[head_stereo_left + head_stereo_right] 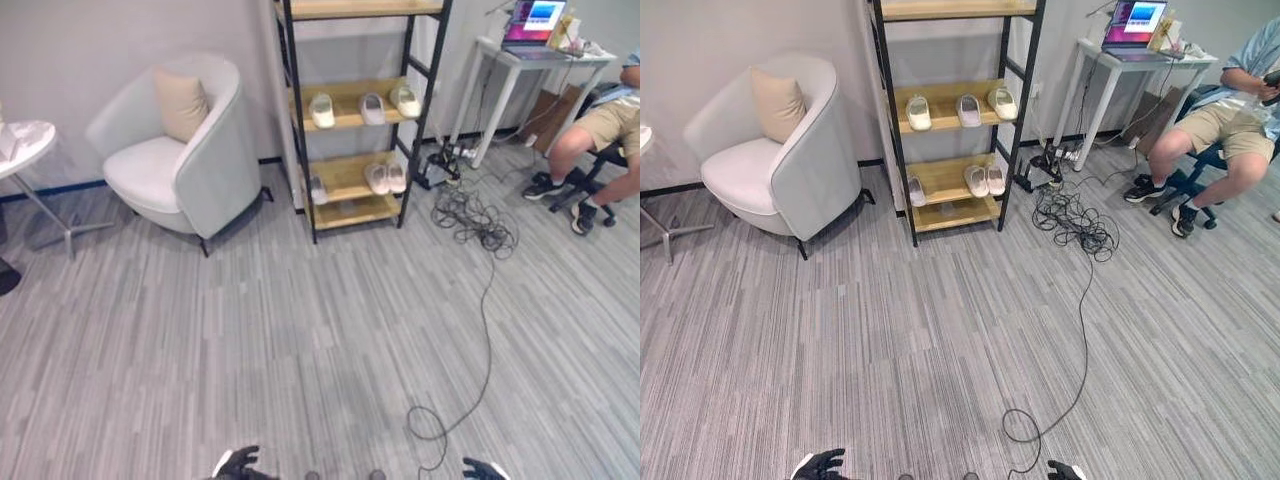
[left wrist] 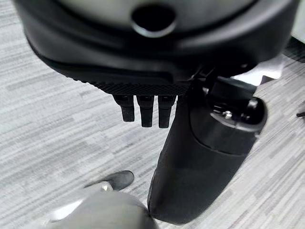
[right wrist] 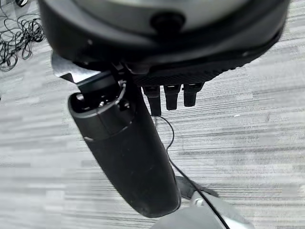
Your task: Arrange the slippers neatly on the shoe rack.
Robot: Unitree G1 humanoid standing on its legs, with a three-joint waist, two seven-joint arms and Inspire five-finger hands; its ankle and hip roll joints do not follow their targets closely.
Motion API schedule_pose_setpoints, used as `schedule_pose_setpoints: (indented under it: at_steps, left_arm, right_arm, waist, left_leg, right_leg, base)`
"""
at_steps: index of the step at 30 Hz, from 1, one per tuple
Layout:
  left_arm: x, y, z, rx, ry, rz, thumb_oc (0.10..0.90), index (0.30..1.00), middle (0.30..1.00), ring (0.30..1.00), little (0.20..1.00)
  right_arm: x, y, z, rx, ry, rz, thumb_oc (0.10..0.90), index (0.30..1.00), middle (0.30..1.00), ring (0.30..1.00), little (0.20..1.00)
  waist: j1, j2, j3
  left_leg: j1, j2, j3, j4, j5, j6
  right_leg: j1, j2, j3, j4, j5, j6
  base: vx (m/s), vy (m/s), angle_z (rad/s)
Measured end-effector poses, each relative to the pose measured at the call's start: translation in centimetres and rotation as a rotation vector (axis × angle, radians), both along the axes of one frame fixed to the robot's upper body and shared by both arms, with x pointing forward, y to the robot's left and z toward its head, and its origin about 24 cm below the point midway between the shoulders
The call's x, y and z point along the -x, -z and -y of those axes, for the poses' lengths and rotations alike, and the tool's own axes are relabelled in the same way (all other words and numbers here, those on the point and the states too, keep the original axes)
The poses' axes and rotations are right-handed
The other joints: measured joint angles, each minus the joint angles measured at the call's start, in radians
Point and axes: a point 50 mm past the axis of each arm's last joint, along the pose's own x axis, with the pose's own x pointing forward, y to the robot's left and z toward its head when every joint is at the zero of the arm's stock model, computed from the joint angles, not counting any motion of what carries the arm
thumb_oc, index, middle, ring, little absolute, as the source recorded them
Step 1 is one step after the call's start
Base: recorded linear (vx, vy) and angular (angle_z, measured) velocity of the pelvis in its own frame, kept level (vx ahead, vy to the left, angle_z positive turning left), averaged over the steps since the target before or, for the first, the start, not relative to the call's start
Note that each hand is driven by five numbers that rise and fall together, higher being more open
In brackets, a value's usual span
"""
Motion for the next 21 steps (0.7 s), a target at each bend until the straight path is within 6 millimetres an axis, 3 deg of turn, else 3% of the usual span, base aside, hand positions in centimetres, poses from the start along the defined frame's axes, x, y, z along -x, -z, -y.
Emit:
schedule_pose_setpoints:
  at_steps: [1,3,5,6,8,10,12,13,14,15,16,18,20,21]
  left_arm:
    - [-0.9,-0.3,0.1,0.005,0.0,0.023,0.8,0.9,0.9,0.9,0.9]
    - [-1.3,-0.4,0.2,0.007,0.005,0.034,0.8,0.9,0.9,0.9,0.9]
    - [-2.4,-0.7,0.5,0.011,0.017,0.061,0.8,0.9,0.9,0.9,0.9]
    - [-2.7,-0.8,0.7,0.017,0.021,0.073,0.8,0.9,0.9,0.9,0.9]
    - [-3.3,-1.0,1.1,0.029,0.023,0.097,0.8,0.9,0.9,0.9,0.9]
    - [-2.4,-0.7,1.2,0.04,0.002,0.081,0.8,0.9,0.9,0.9,0.9]
    - [-1.7,-0.3,1.7,0.053,-0.003,0.055,0.8,0.9,0.9,0.9,0.9]
    - [-1.1,-0.1,1.6,0.049,-0.006,0.037,0.8,0.9,0.9,0.9,0.9]
    - [-1.4,-0.3,1.1,0.036,-0.01,0.048,0.8,0.9,0.9,0.9,0.9]
    - [-1.0,-0.2,0.7,0.026,-0.011,0.034,0.8,0.9,0.9,0.9,0.9]
    - [-1.1,-0.3,0.4,0.019,-0.009,0.04,0.8,0.9,0.9,0.9,0.9]
    - [-1.3,-0.5,0.2,0.011,-0.002,0.05,0.8,0.9,0.9,0.9,0.9]
    - [-1.3,-0.6,-0.1,0.004,-0.003,0.051,0.8,0.9,0.9,0.9,0.9]
    - [-1.1,-0.5,0.0,0.006,-0.006,0.046,0.8,0.9,0.9,0.9,0.9]
  right_arm:
    - [-0.7,-0.2,-0.1,0.0,0.0,0.021,0.8,0.9,0.9,0.9,0.9]
    - [-0.6,-0.2,-0.1,-0.005,0.016,0.02,0.8,0.9,0.9,0.9,0.9]
    - [-0.7,-0.2,0.0,0.0,0.024,0.023,0.8,0.9,0.9,0.9,0.9]
    - [-0.7,-0.3,0.3,0.01,0.029,0.024,0.8,0.9,0.9,0.9,0.9]
    - [-0.8,-0.4,0.7,0.022,0.03,0.028,0.8,0.9,0.9,0.9,0.9]
    - [-1.4,-0.6,0.7,0.021,0.023,0.049,0.8,0.9,0.9,0.9,0.9]
    - [-1.7,-0.8,1.0,0.03,0.019,0.058,0.8,0.9,0.9,0.9,0.9]
    - [-1.6,-0.7,0.7,0.024,0.012,0.053,0.8,0.9,0.9,0.9,0.9]
    - [-1.5,-0.5,0.1,0.009,-0.005,0.045,0.8,0.9,0.9,0.9,0.9]
    - [-1.7,-0.5,-0.3,-0.002,-0.017,0.05,0.8,0.9,0.9,0.9,0.9]
    - [-1.1,-0.4,-0.5,-0.01,-0.016,0.05,0.8,0.9,0.9,0.9,0.9]
    - [-1.4,-0.5,-0.4,-0.007,-0.016,0.053,0.8,0.9,0.9,0.9,0.9]
    - [-2.1,-0.7,-0.3,0.002,-0.02,0.073,0.8,0.9,0.9,0.9,0.9]
    - [-2.7,-1.0,-0.2,0.005,-0.026,0.092,0.8,0.9,0.9,0.9,0.9]
  waist:
    - [-0.003,-0.003,0.016]
    - [-0.001,-0.018,0.026]
    - [0.007,-0.021,0.035]
    - [0.031,-0.008,0.038]
    - [0.057,0.004,0.045]
    - [0.056,0.022,0.033]
    - [0.055,0.058,0.014]
    - [0.056,0.053,0.012]
    - [0.053,0.035,0.01]
    - [0.054,0.025,0.011]
    - [0.049,0.012,0.008]
    - [0.053,0.002,0.011]
    - [0.049,0.011,0.015]
    - [0.037,0.019,0.016]
  left_leg:
    - [-0.036,0.017,0.044,0.055,-0.026,0.012]
    - [-0.06,0.027,0.064,0.045,-0.029,0.013]
    - [-0.096,0.038,0.063,-0.04,-0.004,-0.009]
    - [-0.118,0.044,0.05,-0.098,0.021,-0.046]
    - [-0.134,0.051,0.048,-0.107,0.04,-0.051]
    - [-0.106,0.051,0.032,-0.108,0.04,-0.034]
    - [-0.056,0.052,0.032,-0.114,0.025,0.008]
    - [-0.036,0.045,0.081,-0.124,0.04,0.066]
    - [-0.02,0.022,0.096,-0.114,0.008,0.084]
    - [-0.005,0.015,0.114,-0.118,0.016,0.094]
    - [0.019,-0.007,0.113,-0.113,-0.007,0.116]
    - [0.052,-0.023,0.12,-0.127,-0.031,0.141]
    - [0.098,-0.023,0.118,-0.157,-0.036,0.149]
    - [0.115,-0.02,0.109,-0.164,-0.045,0.15]
  right_leg:
    - [0.005,-0.003,-0.012,-0.004,-0.005,-0.01]
    - [0.006,-0.006,-0.013,-0.004,-0.015,-0.018]
    - [0.003,-0.019,-0.011,-0.005,-0.017,-0.02]
    - [-0.001,-0.017,0.004,0.002,-0.02,-0.016]
    - [-0.002,-0.015,0.032,-0.003,-0.025,-0.009]
    - [0.007,-0.016,0.079,0.019,-0.046,0.024]
    - [-0.007,-0.016,0.114,0.067,-0.078,0.053]
    - [-0.045,-0.045,0.104,0.174,-0.139,0.09]
    - [-0.083,-0.065,0.108,0.297,-0.15,0.128]
    - [-0.139,-0.096,0.105,0.446,-0.193,0.157]
    - [-0.176,-0.125,0.109,0.559,-0.211,0.166]
    - [-0.229,-0.154,0.085,0.669,-0.223,0.177]
    - [-0.279,-0.152,0.041,0.663,-0.235,0.17]
    - [-0.298,-0.141,0.002,0.584,-0.242,0.153]
  base:
    - [0.2,0.016,0.18]
    - [0.23,0.036,0.22]
    - [0.24,0.042,0.12]
    - [0.28,0.107,-0.21]
    - [0.29,0.126,-0.48]
    - [0.29,0.2,-0.73]
    - [0.23,0.152,-0.75]
    - [0.16,0.096,-0.83]
    - [0.23,0.134,-0.72]
    - [0.13,0.084,-0.31]
    - [0.24,0.118,-0.17]
    - [0.36,0.069,-0.14]
    - [0.36,-0.018,-0.06]
    - [0.4,-0.114,0.18]
